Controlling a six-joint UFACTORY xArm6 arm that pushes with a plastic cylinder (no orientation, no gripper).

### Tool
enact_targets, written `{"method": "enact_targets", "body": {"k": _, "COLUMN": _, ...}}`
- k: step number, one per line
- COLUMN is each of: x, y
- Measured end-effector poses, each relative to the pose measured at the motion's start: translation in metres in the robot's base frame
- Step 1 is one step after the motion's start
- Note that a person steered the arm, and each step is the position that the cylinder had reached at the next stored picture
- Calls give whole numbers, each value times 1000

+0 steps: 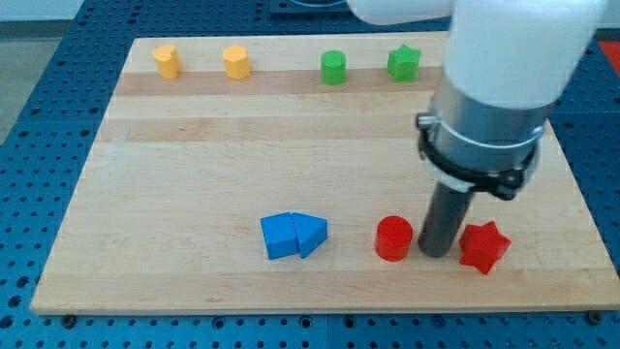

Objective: Move the blue cube and blue triangle parallel to the left of the red circle

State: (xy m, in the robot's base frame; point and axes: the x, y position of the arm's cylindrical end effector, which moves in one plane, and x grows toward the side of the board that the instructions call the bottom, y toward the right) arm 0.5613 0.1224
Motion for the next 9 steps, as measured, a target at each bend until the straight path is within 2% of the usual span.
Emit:
{"method": "enact_targets", "body": {"k": 1, "x": 9, "y": -2}}
{"method": "enact_targets", "body": {"k": 2, "x": -44, "y": -10}}
{"method": "enact_targets", "body": {"k": 3, "x": -76, "y": -43}}
{"method": "enact_targets", "body": {"k": 4, "x": -56, "y": -141}}
{"method": "enact_targets", "body": {"k": 5, "x": -29, "y": -182}}
{"method": "enact_targets", "body": {"k": 6, "x": -20, "y": -252}}
{"method": "enact_targets", "body": {"k": 7, "x": -4, "y": -298}}
{"method": "enact_targets", "body": {"k": 8, "x": 58, "y": -304}}
{"method": "enact_targets", "body": {"k": 9, "x": 57, "y": -246}}
